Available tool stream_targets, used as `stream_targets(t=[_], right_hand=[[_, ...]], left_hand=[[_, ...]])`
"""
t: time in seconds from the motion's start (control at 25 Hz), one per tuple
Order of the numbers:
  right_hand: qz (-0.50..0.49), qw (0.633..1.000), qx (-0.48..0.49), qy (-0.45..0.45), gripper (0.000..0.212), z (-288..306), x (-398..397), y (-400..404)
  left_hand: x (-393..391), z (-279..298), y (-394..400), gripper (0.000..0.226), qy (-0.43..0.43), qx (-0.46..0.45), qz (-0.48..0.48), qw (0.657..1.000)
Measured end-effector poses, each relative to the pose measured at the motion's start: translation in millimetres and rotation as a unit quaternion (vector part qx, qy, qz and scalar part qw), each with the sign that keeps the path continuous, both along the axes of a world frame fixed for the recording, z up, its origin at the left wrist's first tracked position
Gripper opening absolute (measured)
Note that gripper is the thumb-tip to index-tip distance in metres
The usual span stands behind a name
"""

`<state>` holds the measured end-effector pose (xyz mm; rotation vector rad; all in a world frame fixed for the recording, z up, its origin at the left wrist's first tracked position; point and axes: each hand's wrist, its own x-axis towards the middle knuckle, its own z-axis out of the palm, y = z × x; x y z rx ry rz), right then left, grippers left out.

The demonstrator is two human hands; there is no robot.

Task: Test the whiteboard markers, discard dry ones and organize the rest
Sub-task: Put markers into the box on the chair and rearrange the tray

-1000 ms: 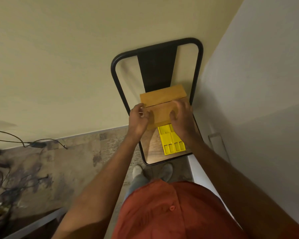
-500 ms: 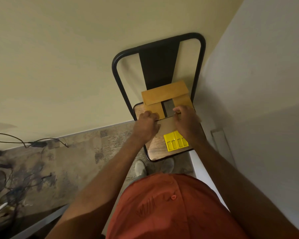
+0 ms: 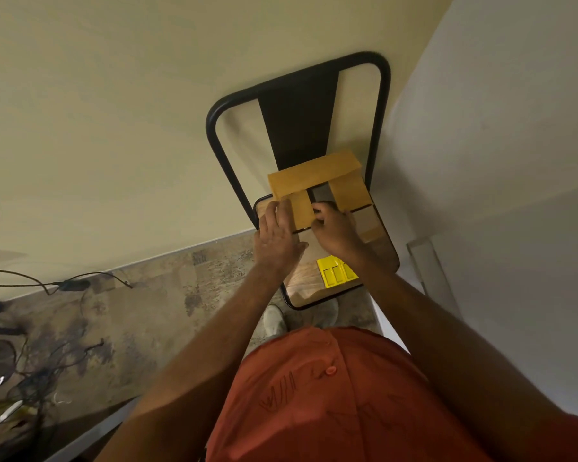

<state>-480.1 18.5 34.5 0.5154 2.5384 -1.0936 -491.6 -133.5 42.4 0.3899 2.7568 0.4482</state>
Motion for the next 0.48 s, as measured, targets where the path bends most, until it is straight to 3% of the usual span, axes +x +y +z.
stream_targets(t=[0.16, 0.48], right_hand=[[-0.124, 0.98, -0.157, 0.016, 0.037, 10, -6, 2], [-0.088, 0.963, -0.252, 0.025, 0.034, 15, -5, -15]], left_hand=[[2, -2, -1, 0.11, -0.017, 0.031, 0.02, 0.999], [-4, 7, -2, 0.105, 0.076, 0.103, 0.014, 0.992]])
